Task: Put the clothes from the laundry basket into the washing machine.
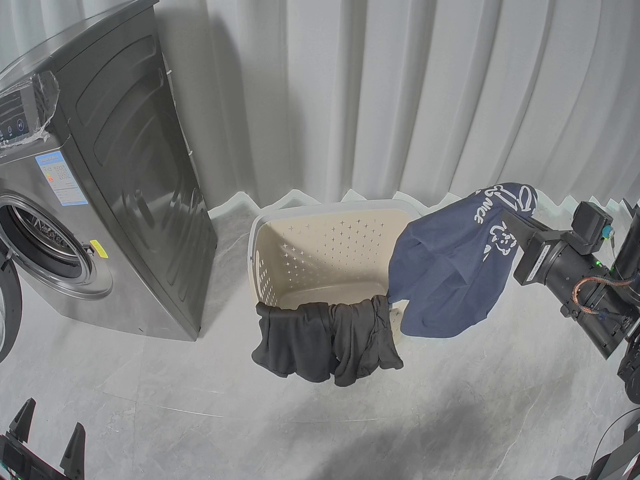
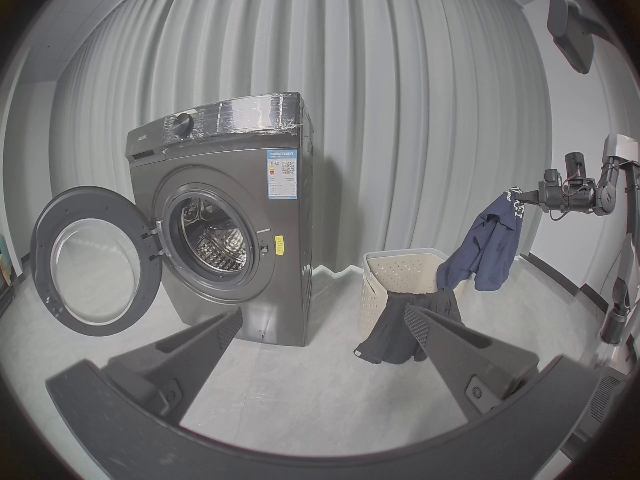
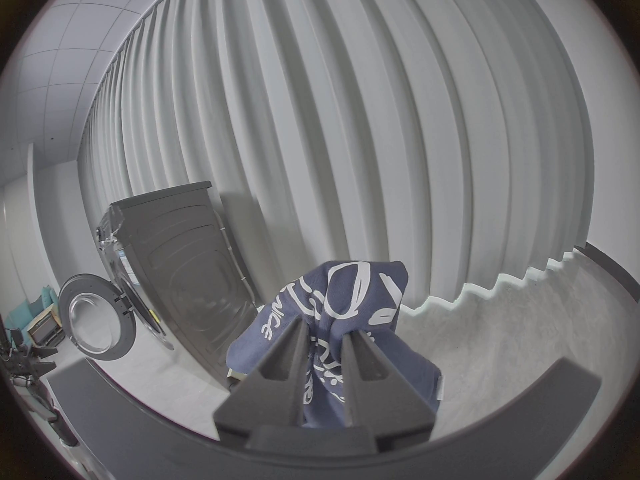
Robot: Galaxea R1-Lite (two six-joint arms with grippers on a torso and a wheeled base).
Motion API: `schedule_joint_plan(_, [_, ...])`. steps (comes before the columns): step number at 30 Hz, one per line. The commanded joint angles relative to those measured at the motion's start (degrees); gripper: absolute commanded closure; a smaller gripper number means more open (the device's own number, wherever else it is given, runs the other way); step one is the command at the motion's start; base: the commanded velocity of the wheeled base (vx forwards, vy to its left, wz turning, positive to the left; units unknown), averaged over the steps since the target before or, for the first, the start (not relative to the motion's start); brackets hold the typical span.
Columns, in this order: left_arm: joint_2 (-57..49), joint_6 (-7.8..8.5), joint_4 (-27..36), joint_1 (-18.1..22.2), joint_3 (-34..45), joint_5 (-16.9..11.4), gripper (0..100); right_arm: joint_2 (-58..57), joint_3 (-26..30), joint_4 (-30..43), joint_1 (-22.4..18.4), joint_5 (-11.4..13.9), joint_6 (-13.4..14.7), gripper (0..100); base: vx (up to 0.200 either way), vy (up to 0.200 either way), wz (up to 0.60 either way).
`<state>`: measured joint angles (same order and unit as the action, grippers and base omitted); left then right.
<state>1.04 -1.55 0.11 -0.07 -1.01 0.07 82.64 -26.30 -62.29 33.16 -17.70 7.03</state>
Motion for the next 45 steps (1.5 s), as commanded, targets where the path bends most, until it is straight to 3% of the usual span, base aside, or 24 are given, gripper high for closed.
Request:
schedule_joint_plan(1, [-0.86,-0.03,-0.02,-0.01,0.92,0.01,0,-0.90,0.28,-0.02,0.33,-0.05,0.09,100,0.000,0.000,0.00])
schedule_joint_plan(5, [-0.86,0.23,-0.02,-0.01,0.92,-0.16,0,-0.90,0.54,0.07,0.42,-0.14,0.17,100,0.000,0.000,0.00])
schedule_joint_plan(16, [-0.86,0.05,0.07,-0.01,0.92,-0.16,0,-0.81,1.51,0.16,1.12,-0.32,0.88,100,0.000,0.200,0.00])
schedule_joint_plan(20, [-0.86,0.05,0.07,-0.01,0.92,-0.16,0,-0.46,1.86,0.24,2.44,-4.36,1.14,100,0.000,0.200,0.00])
schedule_joint_plan(23, [-0.86,0.05,0.07,-0.01,0.92,-0.16,0,-0.37,1.86,0.24,3.67,-5.59,1.32,100,0.000,0.200,0.00])
schedule_joint_plan(45, [-0.86,-0.03,0.07,-0.01,0.92,-0.16,0,-0.29,2.30,-0.02,4.37,-5.50,1.49,100,0.000,0.200,0.00])
